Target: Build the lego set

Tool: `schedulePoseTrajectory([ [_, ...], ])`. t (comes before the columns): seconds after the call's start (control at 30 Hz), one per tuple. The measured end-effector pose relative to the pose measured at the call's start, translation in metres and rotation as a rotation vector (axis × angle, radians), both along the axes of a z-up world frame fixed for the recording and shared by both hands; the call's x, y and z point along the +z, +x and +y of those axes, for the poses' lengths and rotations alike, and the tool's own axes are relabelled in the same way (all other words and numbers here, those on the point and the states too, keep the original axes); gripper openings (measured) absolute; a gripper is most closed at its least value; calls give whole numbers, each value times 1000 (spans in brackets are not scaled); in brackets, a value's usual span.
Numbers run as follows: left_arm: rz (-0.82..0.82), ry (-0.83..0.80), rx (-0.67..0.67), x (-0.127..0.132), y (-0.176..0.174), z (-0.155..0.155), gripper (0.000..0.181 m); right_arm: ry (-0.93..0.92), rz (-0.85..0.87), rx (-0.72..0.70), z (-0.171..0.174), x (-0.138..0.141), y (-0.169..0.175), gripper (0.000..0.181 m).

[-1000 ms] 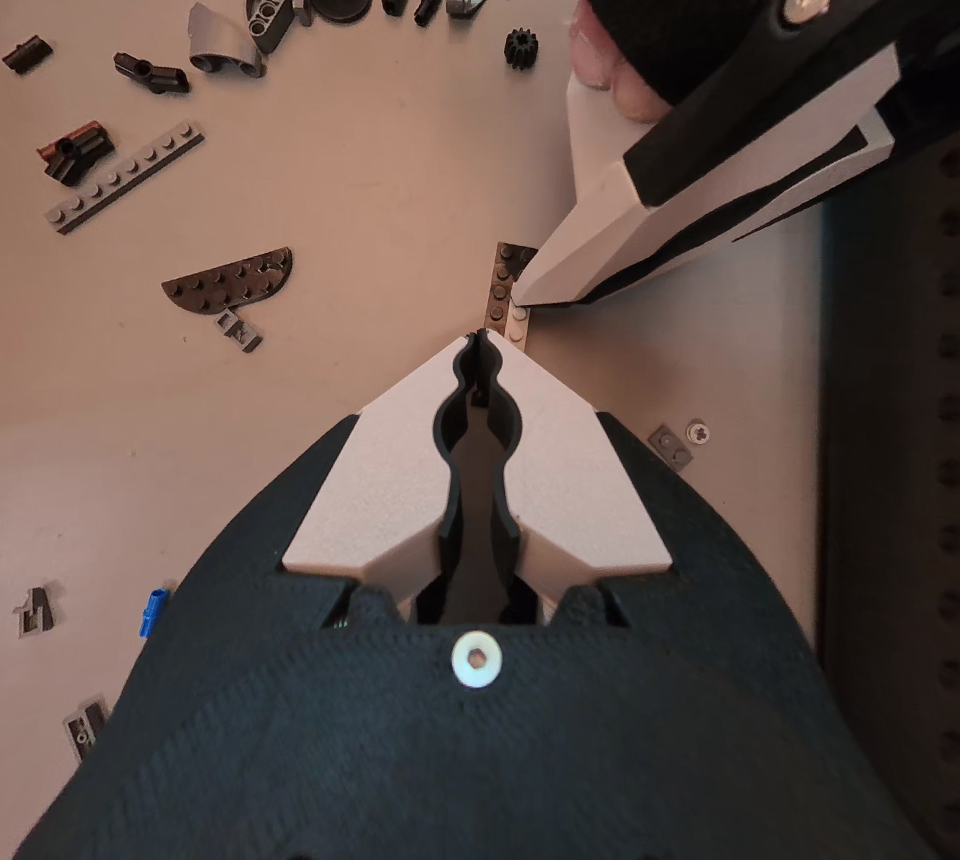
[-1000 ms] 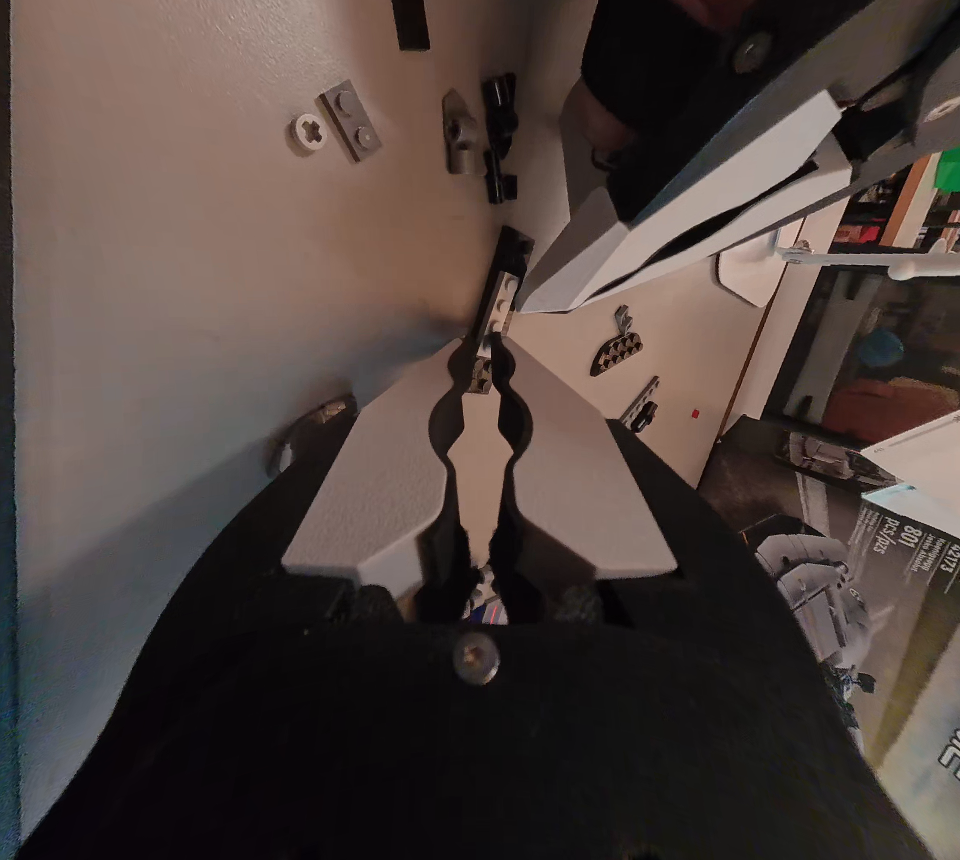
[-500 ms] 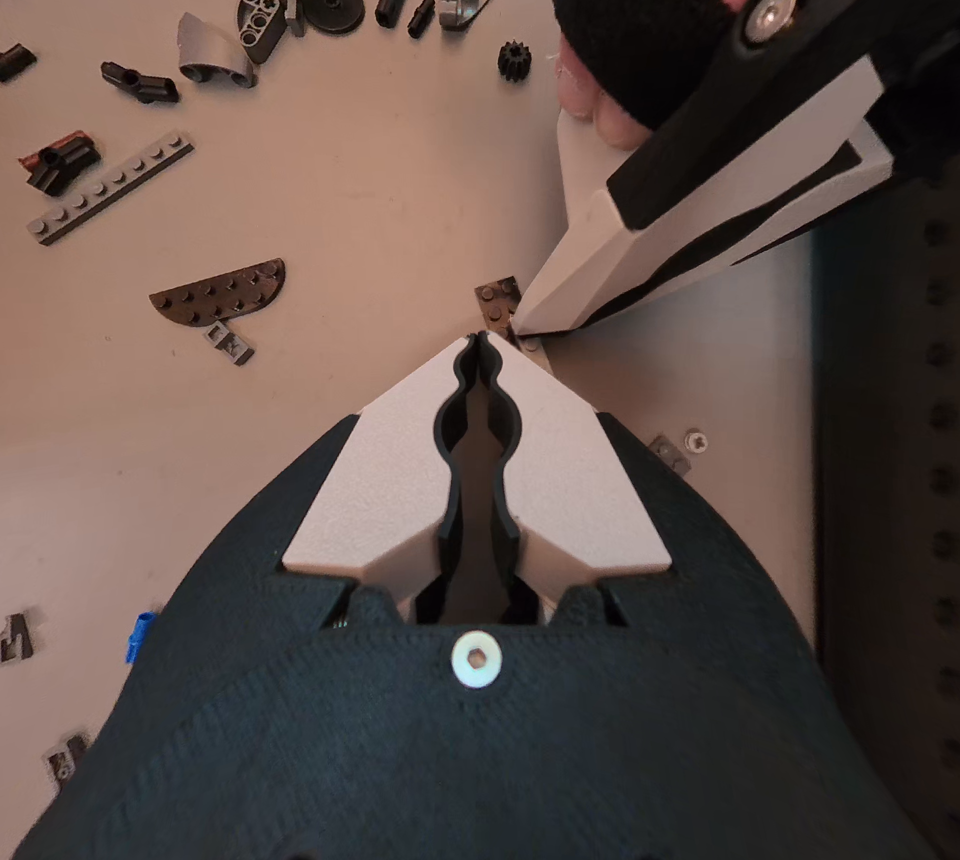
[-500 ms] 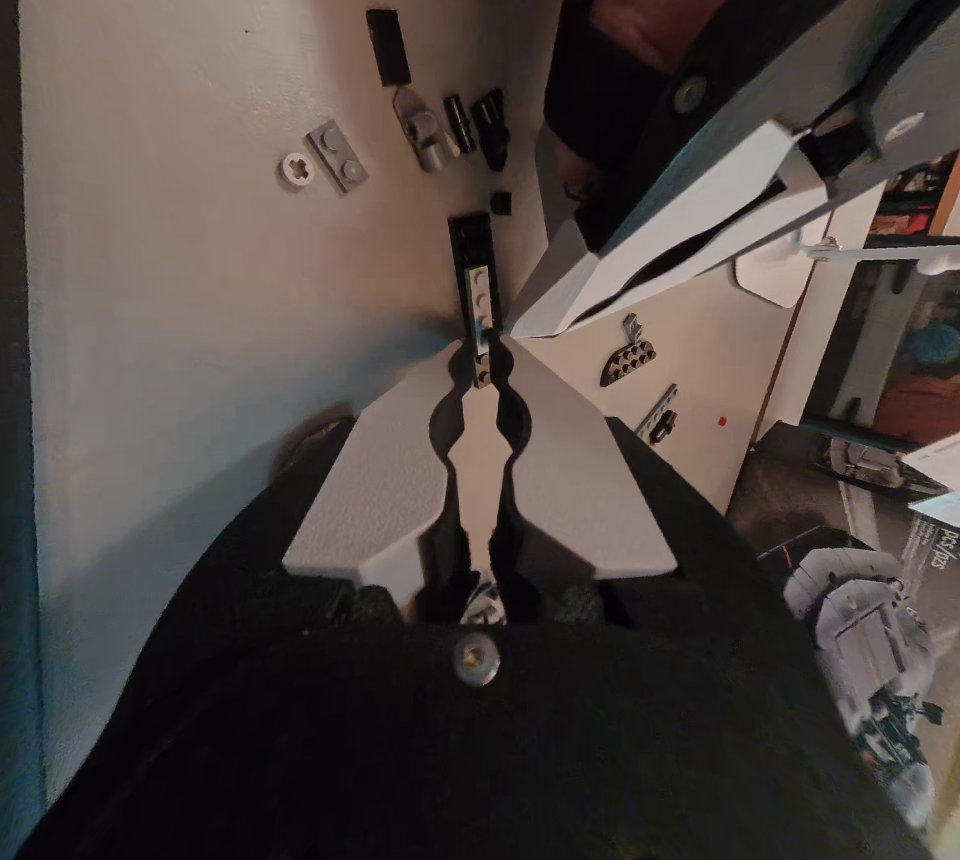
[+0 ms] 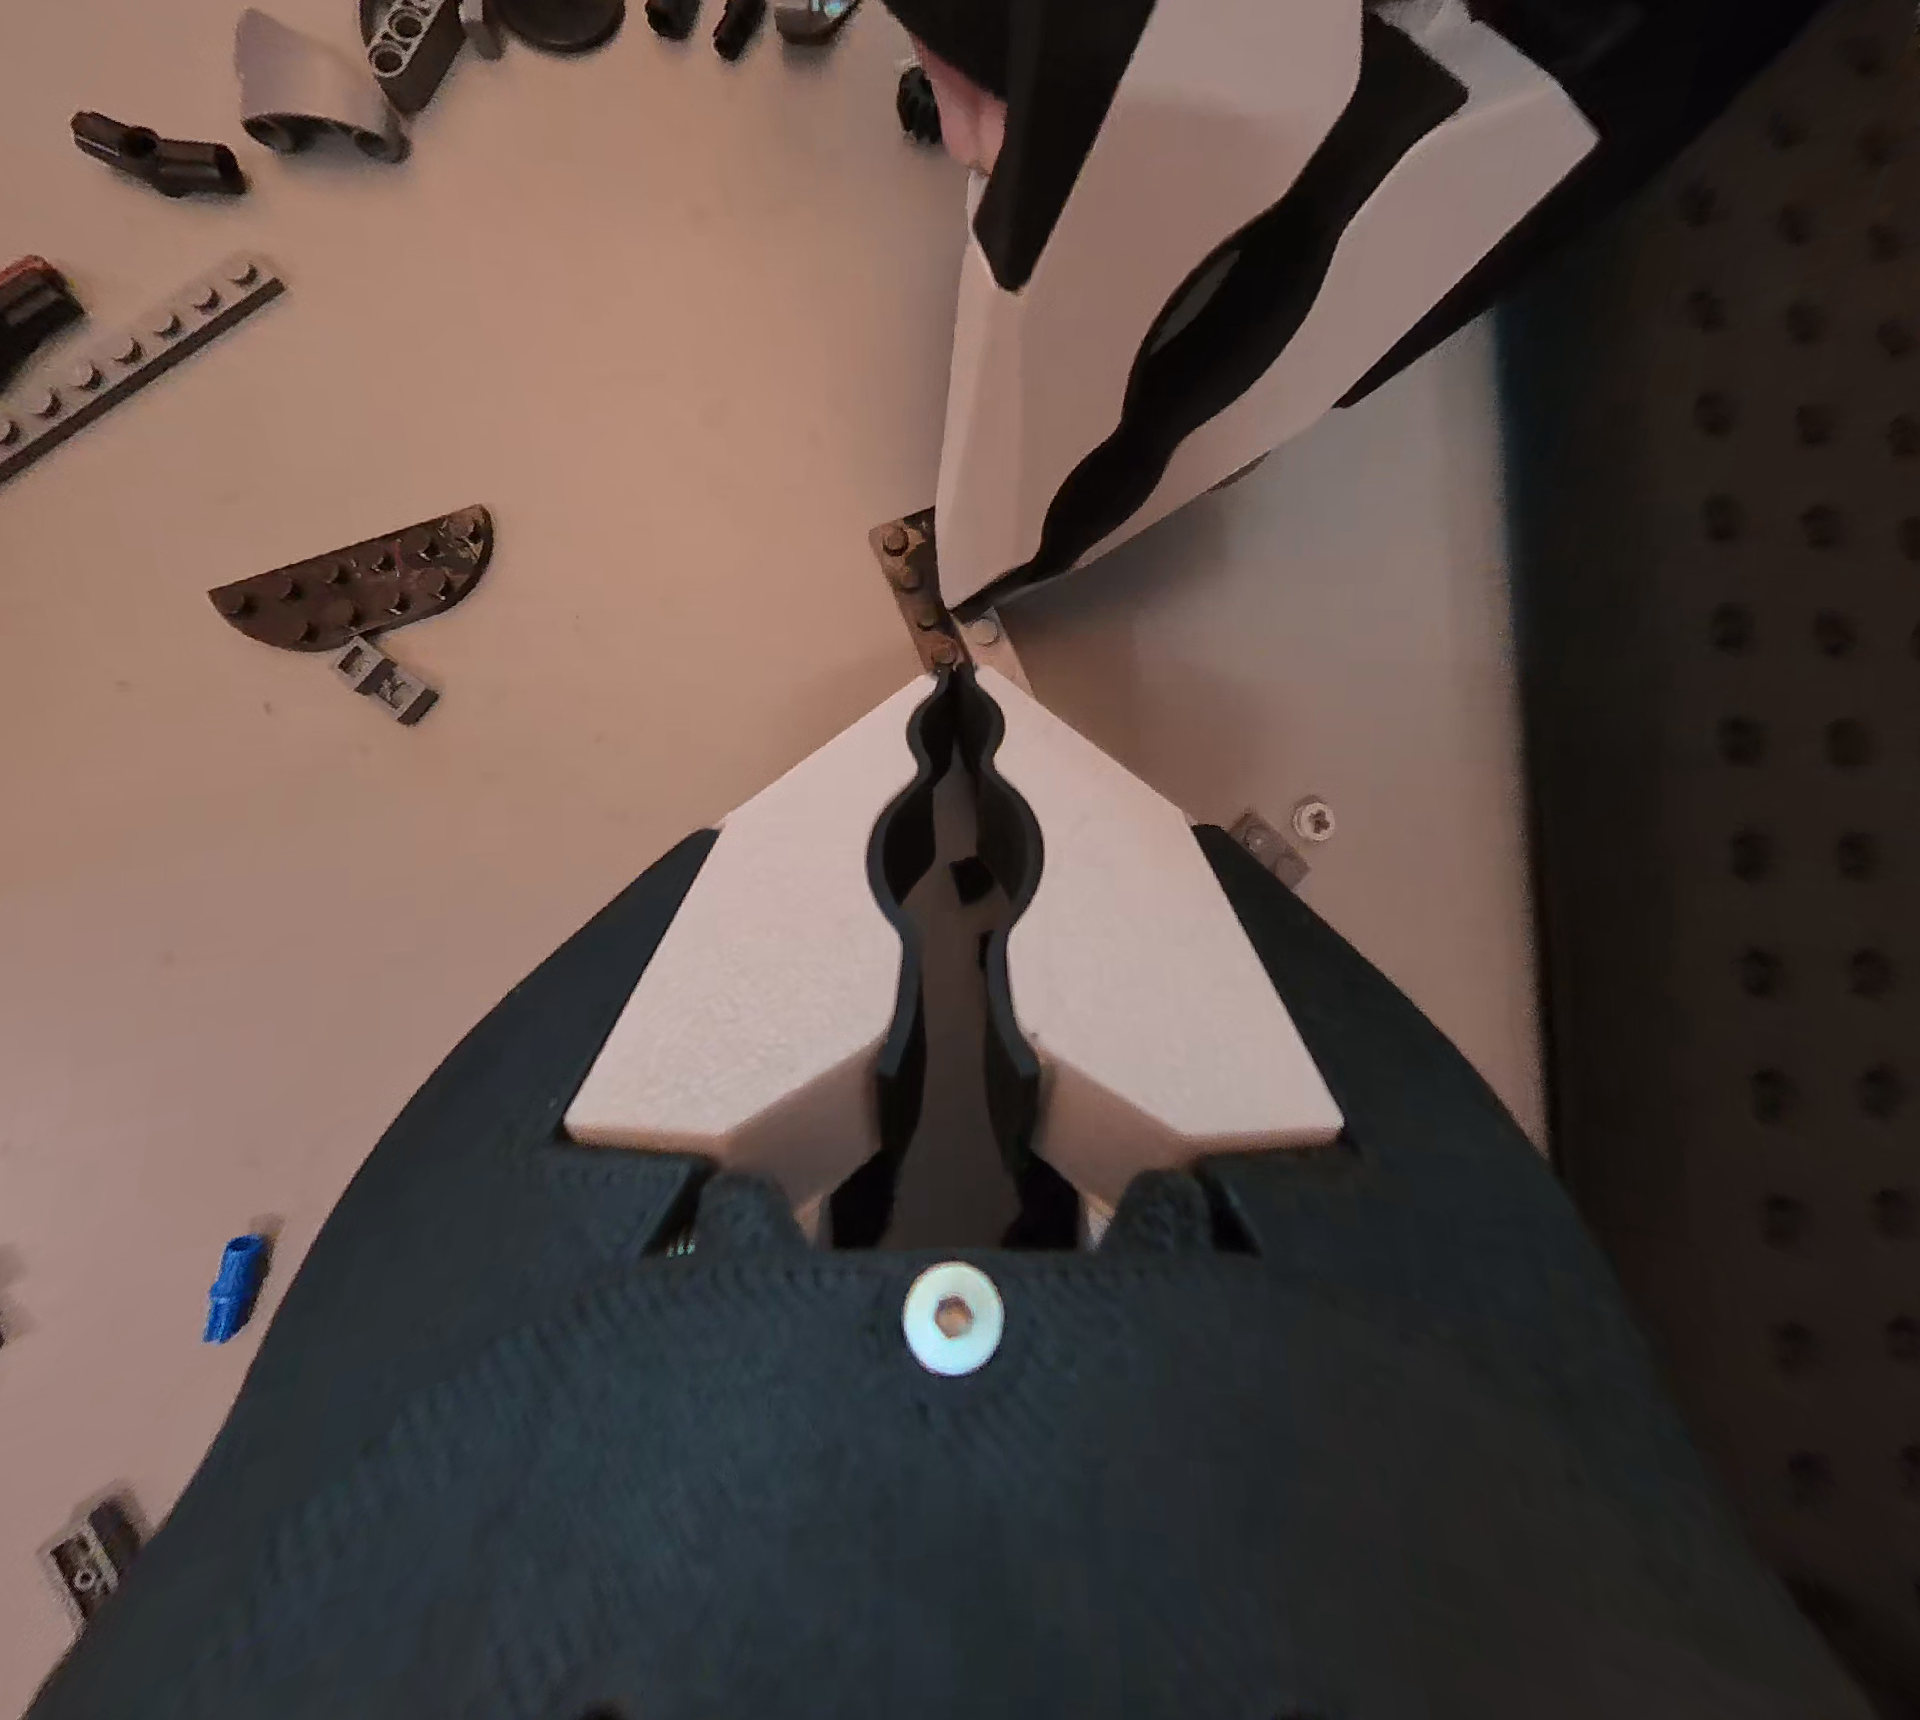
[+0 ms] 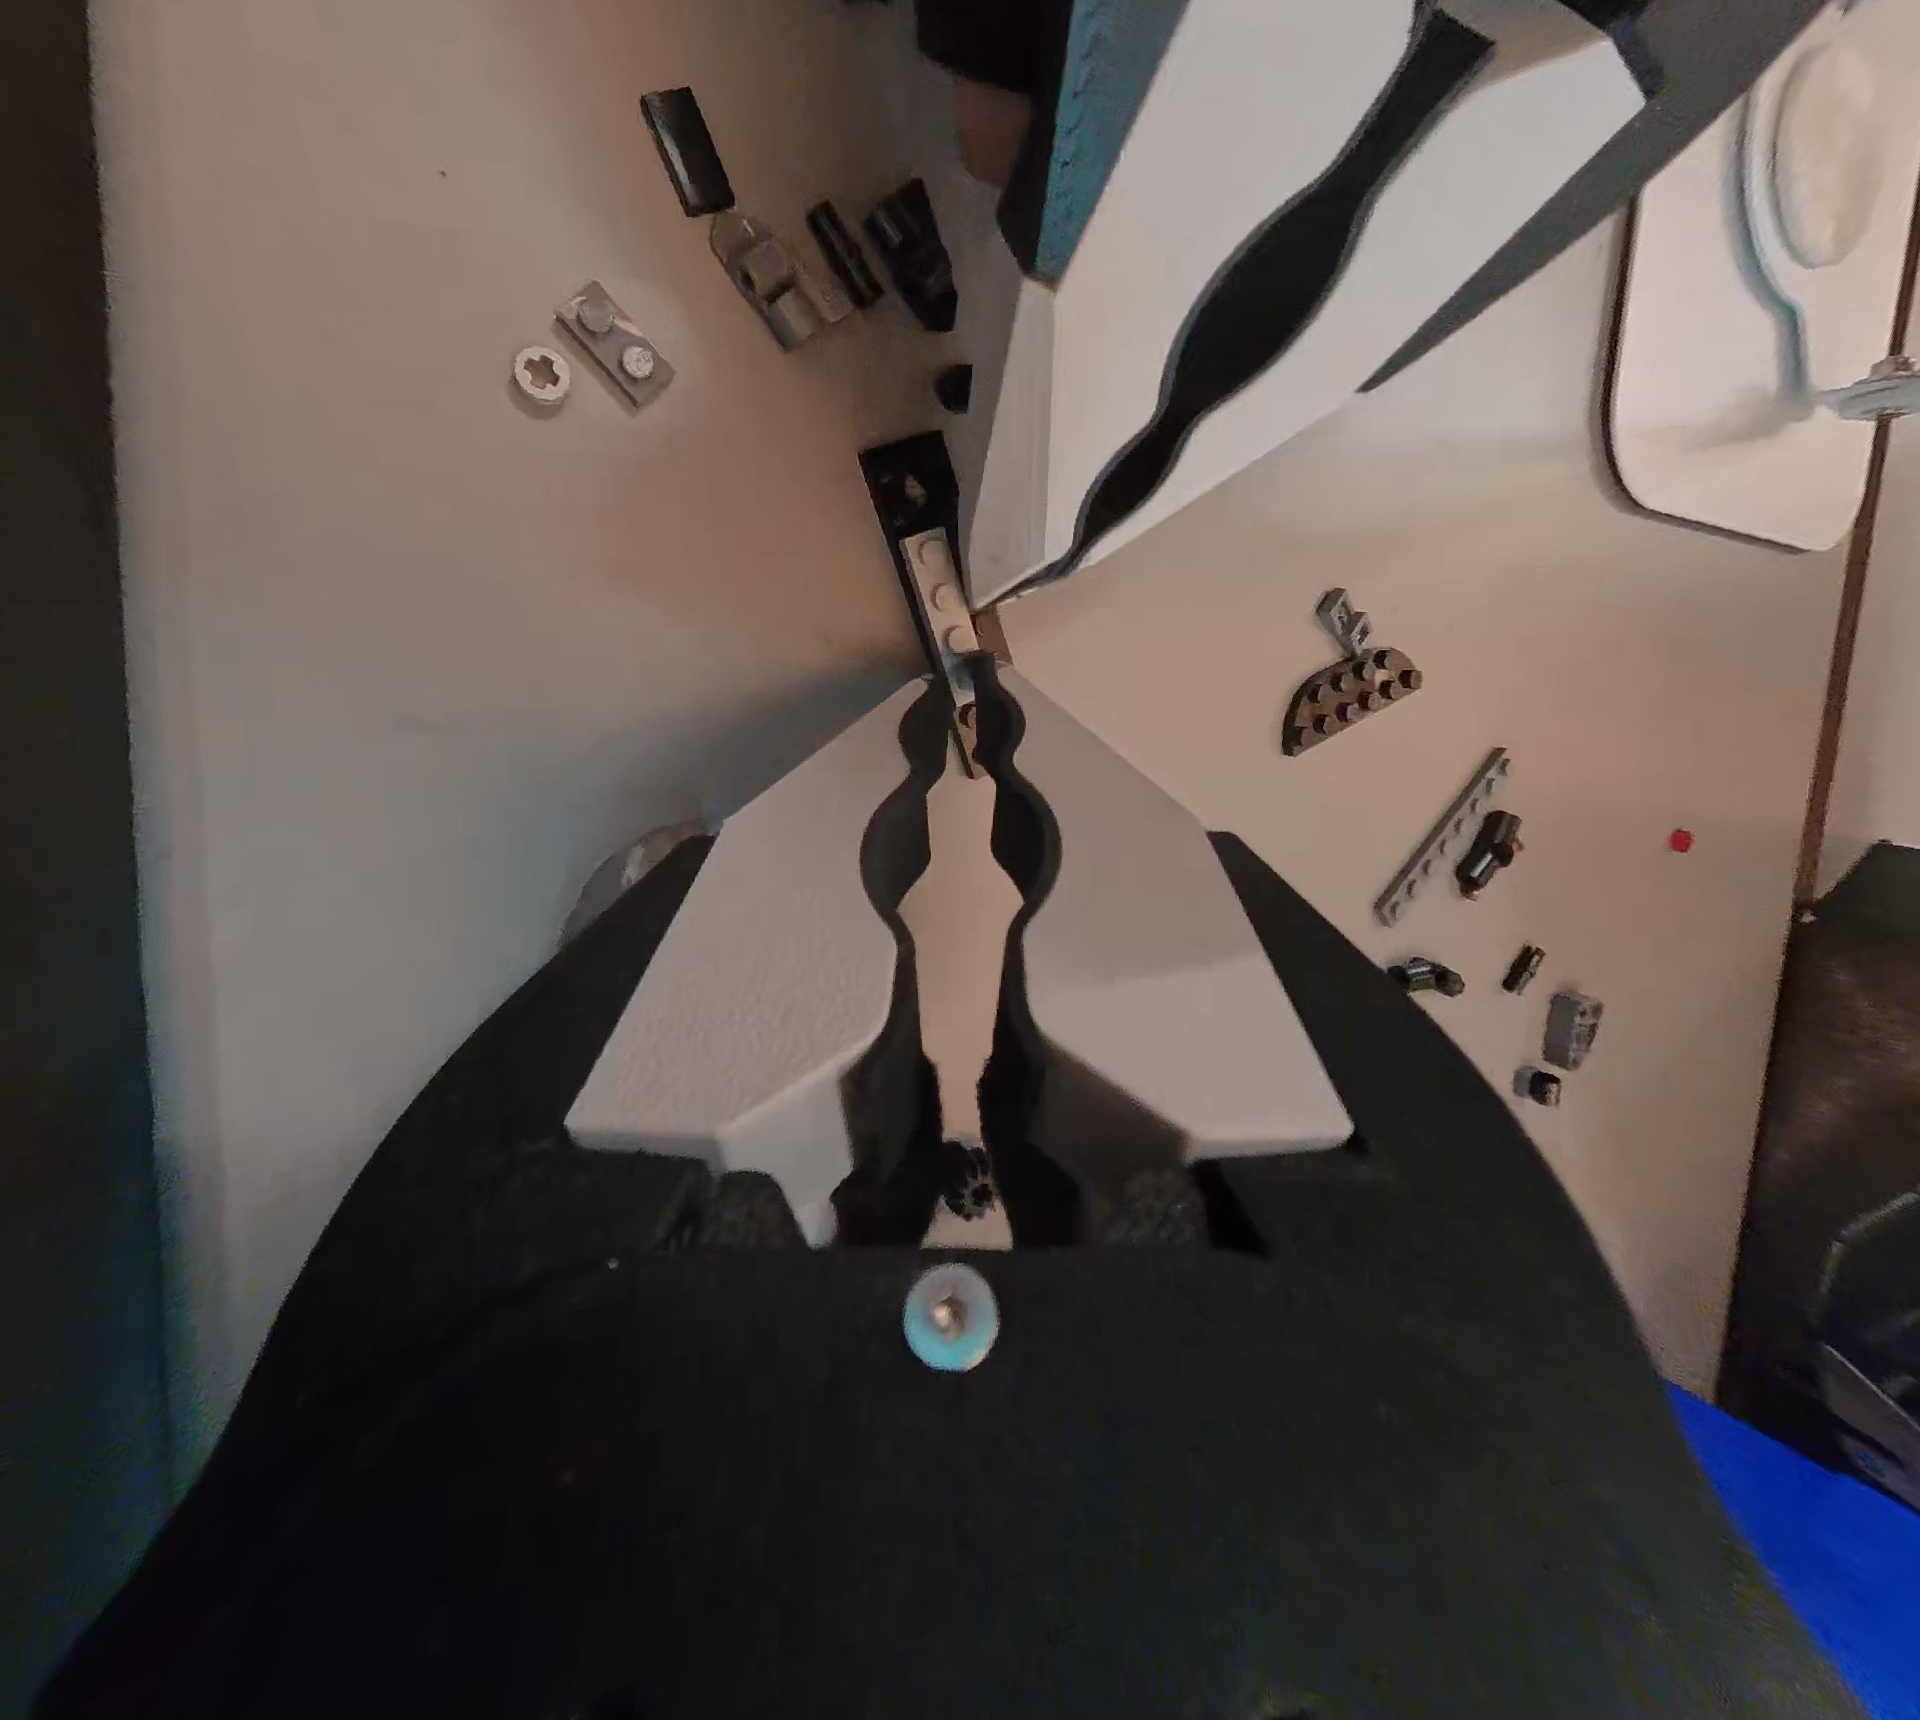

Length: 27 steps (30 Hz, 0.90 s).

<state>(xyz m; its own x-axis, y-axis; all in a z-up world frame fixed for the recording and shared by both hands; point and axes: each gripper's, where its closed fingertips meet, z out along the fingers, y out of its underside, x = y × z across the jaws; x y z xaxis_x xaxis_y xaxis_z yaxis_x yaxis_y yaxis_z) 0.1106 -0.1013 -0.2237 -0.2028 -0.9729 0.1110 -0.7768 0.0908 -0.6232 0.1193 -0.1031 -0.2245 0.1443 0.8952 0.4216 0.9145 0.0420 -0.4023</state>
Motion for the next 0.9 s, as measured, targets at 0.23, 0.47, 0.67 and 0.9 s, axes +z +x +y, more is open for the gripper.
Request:
schedulePoseTrajectory([
  [0.23, 1, 2, -13, 1, -1, -2, 0, -92, 29, -12, 0, 0, 0, 4],
  [0.47, 7, 16, -23, 3, -1, -4, 0, -127, 22, -3, 0, 0, 0, 3],
  [0.67, -13, -7, -28, 7, 0, -7, 0, -149, 15, -1, 1, 0, -1, 3],
  [0.9, 4, 20, -32, 5, -1, -6, 0, -153, 24, -3, 1, 0, -1, 3],
])
